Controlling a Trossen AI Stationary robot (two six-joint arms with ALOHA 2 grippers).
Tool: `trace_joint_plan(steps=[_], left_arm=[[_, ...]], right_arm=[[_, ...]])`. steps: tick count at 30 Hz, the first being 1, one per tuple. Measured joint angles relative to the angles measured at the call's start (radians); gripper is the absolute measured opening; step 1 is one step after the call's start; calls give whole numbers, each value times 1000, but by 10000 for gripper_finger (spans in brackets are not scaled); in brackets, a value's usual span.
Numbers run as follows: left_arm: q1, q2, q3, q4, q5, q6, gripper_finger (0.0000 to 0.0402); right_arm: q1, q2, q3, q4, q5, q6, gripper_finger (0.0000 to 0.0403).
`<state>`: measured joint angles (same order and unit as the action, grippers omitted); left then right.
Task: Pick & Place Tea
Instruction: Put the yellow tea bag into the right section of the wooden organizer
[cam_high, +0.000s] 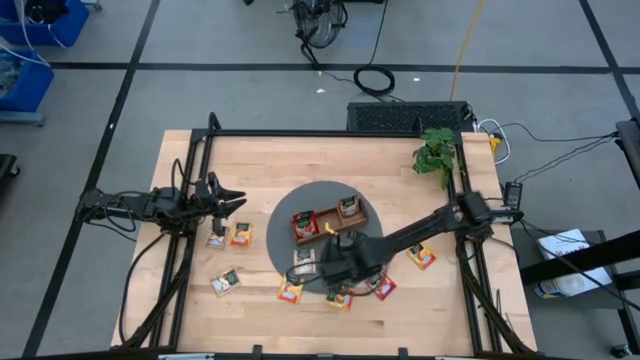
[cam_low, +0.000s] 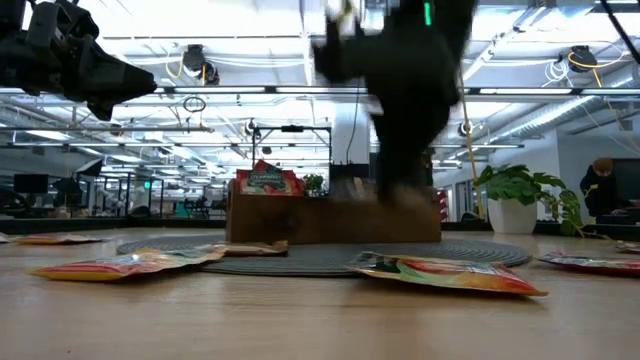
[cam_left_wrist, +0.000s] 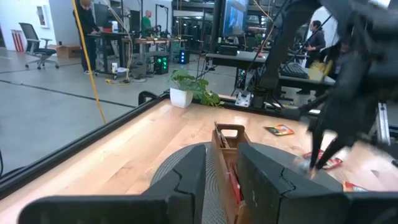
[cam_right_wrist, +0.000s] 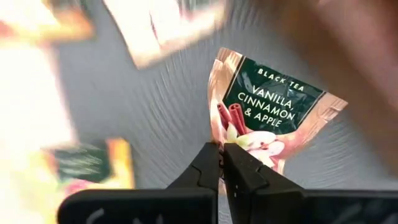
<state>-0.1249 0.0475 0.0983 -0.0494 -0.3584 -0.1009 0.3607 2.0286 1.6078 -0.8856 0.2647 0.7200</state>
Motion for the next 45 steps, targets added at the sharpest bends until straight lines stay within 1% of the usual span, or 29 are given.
trace_joint_plan(steps=[3, 6, 8, 11, 14, 16, 18, 21, 25, 30, 39, 45], left_arm=[[0, 0, 0, 0, 0, 0, 93], [0, 0, 0, 0, 0, 0, 93], [0, 0, 0, 0, 0, 0, 93], [0, 0, 0, 0, 0, 0, 93], [0, 0, 0, 0, 0, 0, 93], [0, 0, 0, 0, 0, 0, 93], [0, 0, 0, 0, 0, 0, 93], [0, 0, 0, 1, 0, 0, 93], [0, 0, 0, 0, 0, 0, 93], [0, 0, 0, 0, 0, 0, 93], [0, 0, 0, 0, 0, 0, 93], [0, 0, 0, 0, 0, 0, 93]], right_arm=[[13, -64, 3, 1, 99, -1, 1], [25, -96, 1, -17, 192, -2, 1], [30, -120, 1, -54, 272, 1, 0], [19, -126, 3, -113, 398, 27, 0], [-4, -116, -5, -105, 502, 54, 0], [-17, -121, -36, -92, 591, 72, 0], [-35, -123, -87, -70, 641, 85, 0], [-69, -120, -171, 19, 638, 102, 0], [-100, -123, -276, 165, 626, 80, 0], [-118, -124, -343, 288, 621, 69, 0], [-149, -125, -377, 317, 621, 53, 1], [-170, -125, -424, 361, 620, 62, 29]])
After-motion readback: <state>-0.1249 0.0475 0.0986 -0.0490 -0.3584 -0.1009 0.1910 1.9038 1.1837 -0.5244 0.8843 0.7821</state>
